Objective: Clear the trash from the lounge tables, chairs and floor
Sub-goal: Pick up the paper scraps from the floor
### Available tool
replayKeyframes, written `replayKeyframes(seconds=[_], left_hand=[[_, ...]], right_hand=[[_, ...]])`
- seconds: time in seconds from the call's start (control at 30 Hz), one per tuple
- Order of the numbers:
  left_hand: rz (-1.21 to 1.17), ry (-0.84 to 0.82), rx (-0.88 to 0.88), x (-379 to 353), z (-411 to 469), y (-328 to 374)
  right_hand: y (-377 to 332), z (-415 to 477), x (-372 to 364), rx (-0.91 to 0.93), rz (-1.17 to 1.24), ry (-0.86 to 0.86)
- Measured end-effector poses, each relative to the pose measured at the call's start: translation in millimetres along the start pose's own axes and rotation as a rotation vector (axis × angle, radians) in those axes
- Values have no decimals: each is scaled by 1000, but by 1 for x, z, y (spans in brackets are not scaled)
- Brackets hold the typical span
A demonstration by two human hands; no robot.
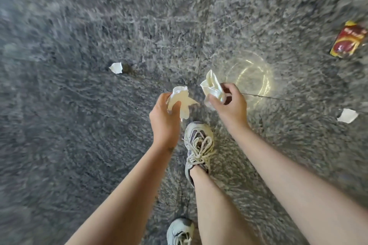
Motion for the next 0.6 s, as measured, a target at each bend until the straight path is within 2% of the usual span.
replayKeyframes(seconds=[0.17,0.27,0.6], left_hand=[[-33,49,-39,56,-8,67],[-74,54,-72,79,-9,92],[-177,31,-84,122,13,67]], right_hand=[[-84,-56,4,219,-3,-173],[-121,-66,1,311,-10,-187],[-161,-69,-49,391,-49,-206]])
Point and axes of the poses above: each hand's wrist, its own z-axis towards the middle knuckle, its own x-axis out of the back of the hand, y = z × x, the point moved 9 cm from there along z, towards the middle knuckle, and after that the axes turned 2 degrees about -z, right-handed, at the moved point
